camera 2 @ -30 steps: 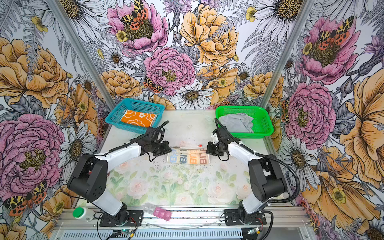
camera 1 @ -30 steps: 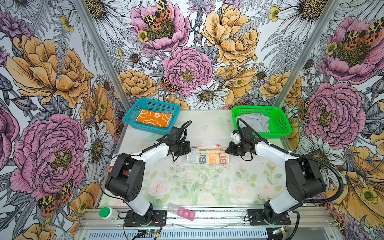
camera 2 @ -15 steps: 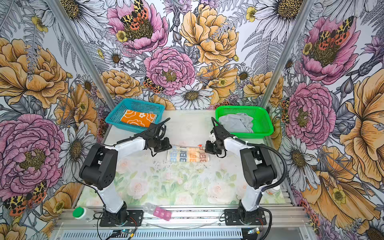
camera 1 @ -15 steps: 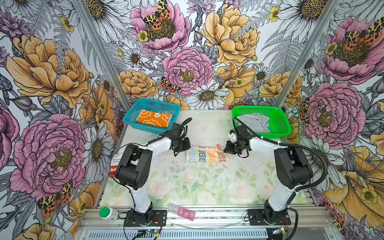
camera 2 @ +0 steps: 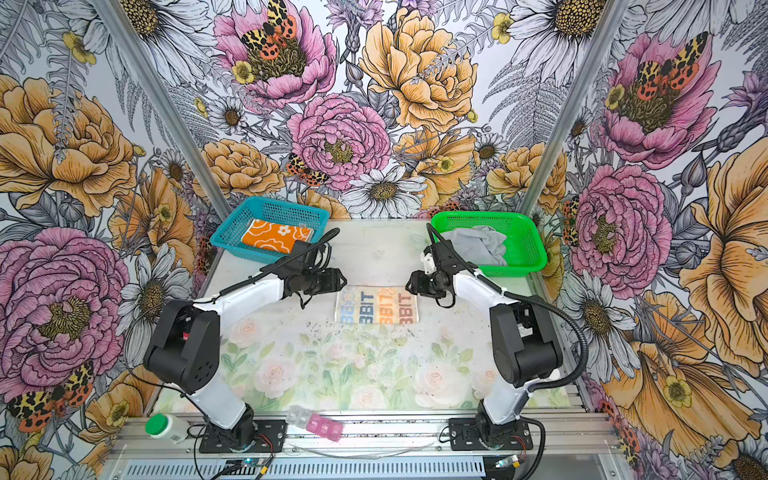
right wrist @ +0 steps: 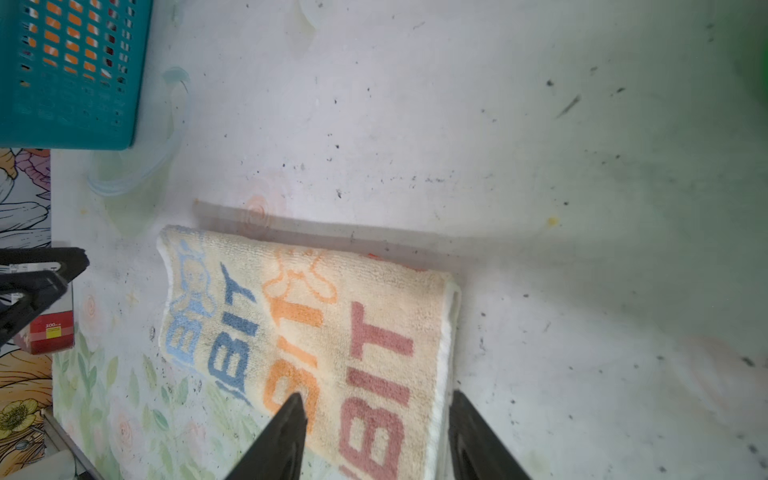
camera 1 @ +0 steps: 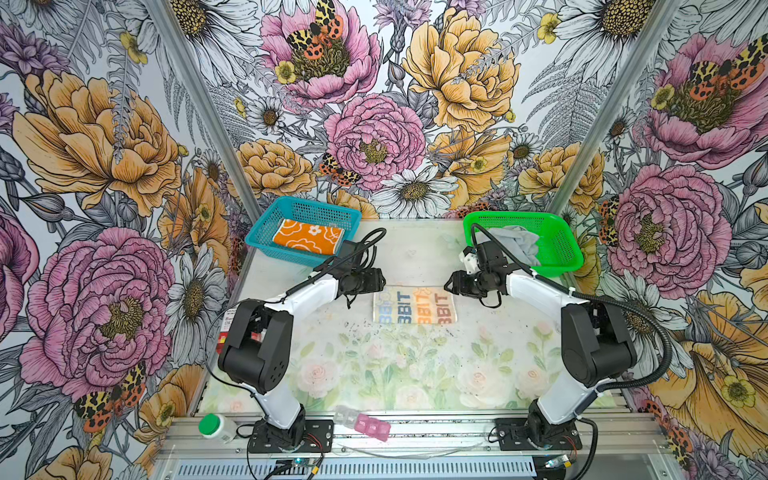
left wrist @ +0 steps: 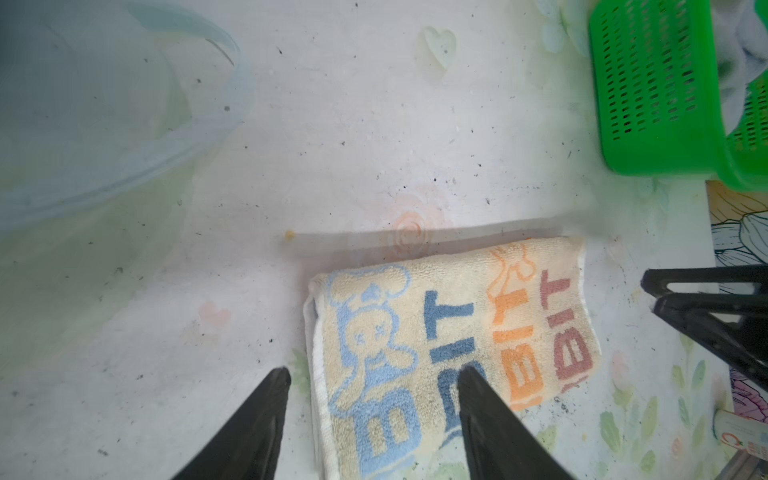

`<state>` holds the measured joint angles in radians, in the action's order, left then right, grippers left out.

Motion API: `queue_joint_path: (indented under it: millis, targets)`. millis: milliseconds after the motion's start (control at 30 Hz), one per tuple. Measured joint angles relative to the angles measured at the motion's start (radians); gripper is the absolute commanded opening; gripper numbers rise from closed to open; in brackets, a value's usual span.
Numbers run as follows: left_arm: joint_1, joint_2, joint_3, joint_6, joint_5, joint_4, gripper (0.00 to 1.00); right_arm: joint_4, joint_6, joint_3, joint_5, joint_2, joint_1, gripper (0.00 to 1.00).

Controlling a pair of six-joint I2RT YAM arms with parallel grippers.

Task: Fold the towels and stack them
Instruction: 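Lower the folded edge onto the towel and open both grippers, then grasp the folded towel's end nearest the left gripper with the left gripper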

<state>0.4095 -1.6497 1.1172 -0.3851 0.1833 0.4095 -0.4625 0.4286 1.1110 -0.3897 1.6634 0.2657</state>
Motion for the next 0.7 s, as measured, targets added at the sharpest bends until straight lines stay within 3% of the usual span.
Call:
queue_joint_path:
  millis: [233, 433, 700]
  targets:
    - [0.051, 0.043, -0.164, -0.067, 0.071, -0.136, 0.48, 0.021, 0.018, -0.009, -0.036, -0.015, 0.088, 0.59]
    - [0.080, 0.025, -0.226, -0.151, 0.116, -0.247, 0.48, 0.106, 0.076, -0.010, -0.080, 0.083, 0.150, 0.60]
    - [0.090, -0.061, -0.243, -0.216, 0.105, -0.280, 0.48, 0.166, 0.121, -0.052, -0.083, 0.166, 0.111, 0.60]
